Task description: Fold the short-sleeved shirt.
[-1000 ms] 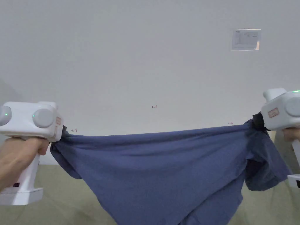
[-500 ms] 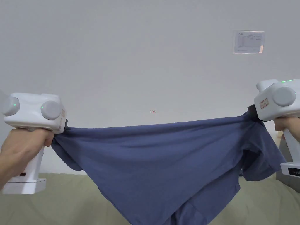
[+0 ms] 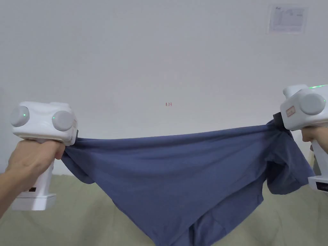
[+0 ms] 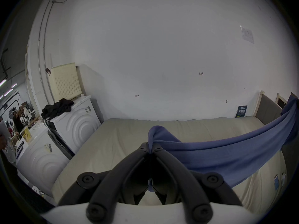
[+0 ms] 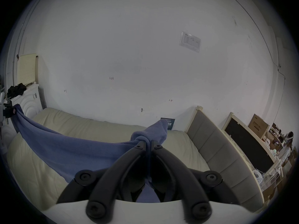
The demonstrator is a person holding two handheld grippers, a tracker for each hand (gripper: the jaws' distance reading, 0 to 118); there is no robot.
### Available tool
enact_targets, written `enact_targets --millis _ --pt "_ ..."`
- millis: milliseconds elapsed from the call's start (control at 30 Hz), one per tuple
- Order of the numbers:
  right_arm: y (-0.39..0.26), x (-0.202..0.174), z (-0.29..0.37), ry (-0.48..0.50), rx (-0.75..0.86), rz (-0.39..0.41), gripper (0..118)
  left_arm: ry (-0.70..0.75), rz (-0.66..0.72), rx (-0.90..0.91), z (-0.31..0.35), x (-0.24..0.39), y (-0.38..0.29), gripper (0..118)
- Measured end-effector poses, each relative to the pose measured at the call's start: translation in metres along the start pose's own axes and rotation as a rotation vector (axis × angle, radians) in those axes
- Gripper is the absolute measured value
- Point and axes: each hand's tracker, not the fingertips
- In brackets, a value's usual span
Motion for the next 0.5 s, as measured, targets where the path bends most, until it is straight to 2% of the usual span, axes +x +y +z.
enact_targets --millis 167,367,500 --pt "-0.051 -0.011 -0.03 0.008 -0.031 -0.02 7 -0.01 0.003 -0.043 -0.03 0.011 -0.044 0" --pt "-0.147 -0.022 -0.045 0.038 -0.132 -0.068 7 -0.035 -0.013 -0.153 -0.054 0.019 -0.13 0" --pt "-0.22 -0.027 -0.025 0.067 -0.205 -0.02 7 -0.067 -0.043 -0.237 -0.045 0.015 -0.197 0"
